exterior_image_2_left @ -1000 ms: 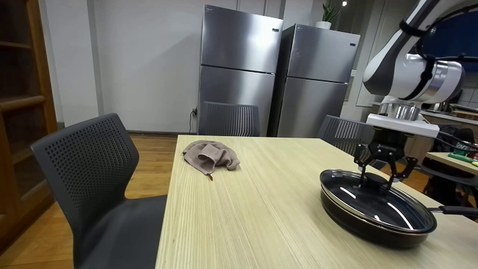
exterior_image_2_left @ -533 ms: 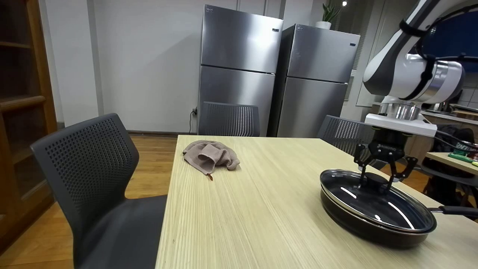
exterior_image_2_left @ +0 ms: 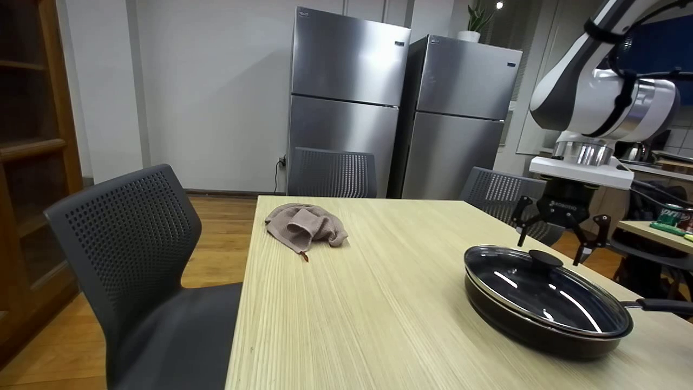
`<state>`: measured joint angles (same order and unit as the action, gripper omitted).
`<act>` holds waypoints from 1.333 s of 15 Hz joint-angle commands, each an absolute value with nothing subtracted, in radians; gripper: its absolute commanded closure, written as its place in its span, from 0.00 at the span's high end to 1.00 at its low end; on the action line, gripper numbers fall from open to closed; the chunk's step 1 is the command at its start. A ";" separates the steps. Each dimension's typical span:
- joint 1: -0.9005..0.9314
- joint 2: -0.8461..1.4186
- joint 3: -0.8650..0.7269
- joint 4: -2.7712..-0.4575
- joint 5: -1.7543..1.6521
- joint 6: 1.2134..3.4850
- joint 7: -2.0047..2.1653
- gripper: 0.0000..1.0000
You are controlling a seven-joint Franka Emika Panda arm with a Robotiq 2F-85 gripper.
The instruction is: Put the lid on the pan
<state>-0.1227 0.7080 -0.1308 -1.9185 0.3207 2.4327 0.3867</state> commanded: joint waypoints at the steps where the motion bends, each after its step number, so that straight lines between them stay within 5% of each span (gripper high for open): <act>1: -0.099 0.635 -0.148 -1.987 0.315 2.453 0.424 1.00; 20: 0.184 0.308 -0.171 -2.290 -0.077 2.444 0.651 1.00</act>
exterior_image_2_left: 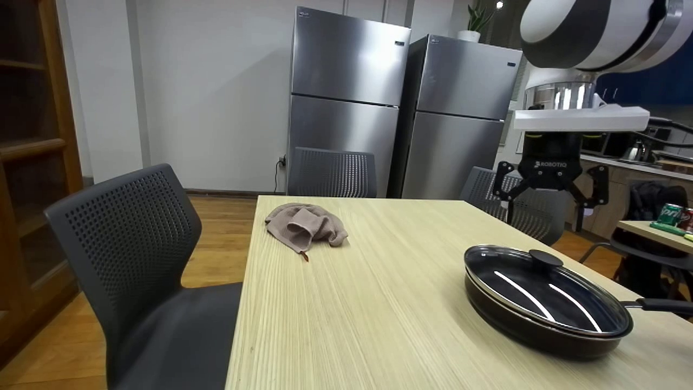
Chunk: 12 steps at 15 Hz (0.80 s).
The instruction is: Put the lid on the pan
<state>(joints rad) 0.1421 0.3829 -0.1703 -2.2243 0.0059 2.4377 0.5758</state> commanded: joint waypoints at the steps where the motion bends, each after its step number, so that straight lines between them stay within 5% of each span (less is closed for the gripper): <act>1: 0.196 0.298 -0.166 -2.299 -0.105 2.442 0.669 1.00; 12: 0.214 0.315 -0.125 -2.287 -0.191 2.427 0.736 1.00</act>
